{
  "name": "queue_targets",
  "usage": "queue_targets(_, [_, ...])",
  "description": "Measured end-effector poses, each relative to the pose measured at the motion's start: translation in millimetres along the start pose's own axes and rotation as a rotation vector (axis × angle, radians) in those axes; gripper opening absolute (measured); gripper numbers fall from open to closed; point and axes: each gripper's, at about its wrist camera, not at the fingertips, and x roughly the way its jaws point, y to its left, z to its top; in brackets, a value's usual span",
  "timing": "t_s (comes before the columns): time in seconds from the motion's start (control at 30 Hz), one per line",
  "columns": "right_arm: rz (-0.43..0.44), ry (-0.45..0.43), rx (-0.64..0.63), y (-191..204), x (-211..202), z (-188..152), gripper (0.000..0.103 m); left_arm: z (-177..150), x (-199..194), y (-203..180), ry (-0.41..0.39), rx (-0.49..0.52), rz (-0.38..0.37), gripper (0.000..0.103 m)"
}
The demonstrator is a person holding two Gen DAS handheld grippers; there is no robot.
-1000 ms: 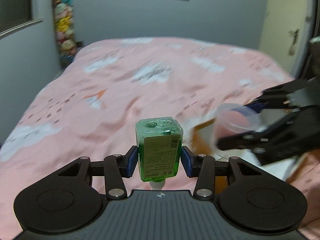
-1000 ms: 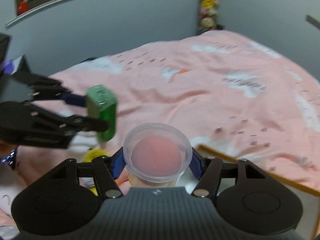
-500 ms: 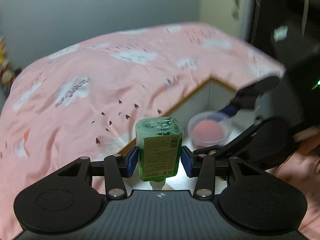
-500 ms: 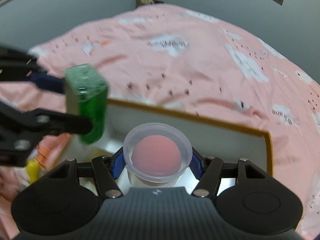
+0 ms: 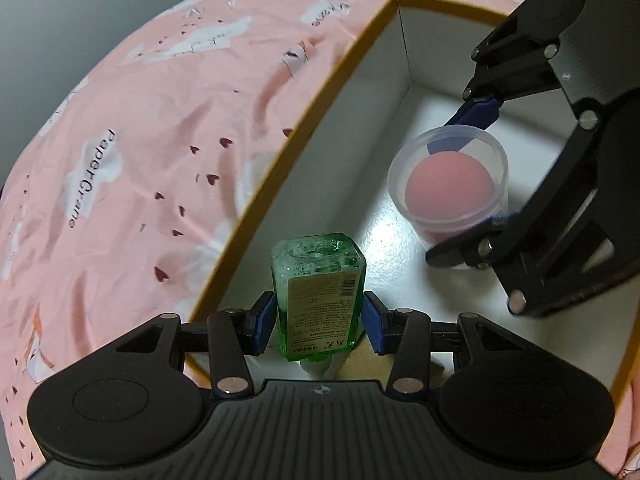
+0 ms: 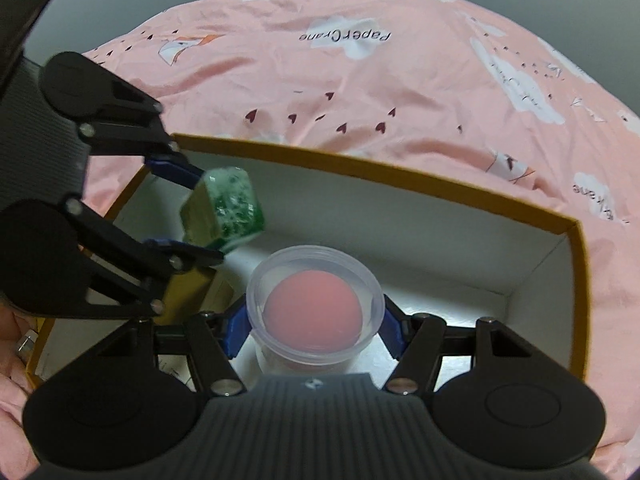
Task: Organize rigid objects
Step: 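Carry the cup and green bottle into the orange box with both tools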
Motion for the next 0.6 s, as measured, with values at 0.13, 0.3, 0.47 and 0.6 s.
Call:
queue_targets(0.13, [0.011, 0.024, -0.018, 3.1, 8.3, -1.8, 0.064, -2.0, 10.2, -0.9, 0.005, 0.015, -0.022, 0.053])
queue_targets(0.3, [0.011, 0.05, -0.001, 1.3, 16.7, -1.5, 0.064, -1.3, 12.8, -1.3, 0.02, 0.017, -0.048, 0.057])
queue_targets(0.47, [0.01, 0.065, 0.001, 1.4, 19.1, 0.0, 0.064, -8.8, 14.2, 2.1, 0.022, -0.005, -0.066, 0.057])
queue_targets(0.6, [0.009, 0.092, -0.002, 4.0, 23.7, 0.9, 0.064, -16.4, -2.7, 15.6, -0.023, -0.098, -0.074, 0.057])
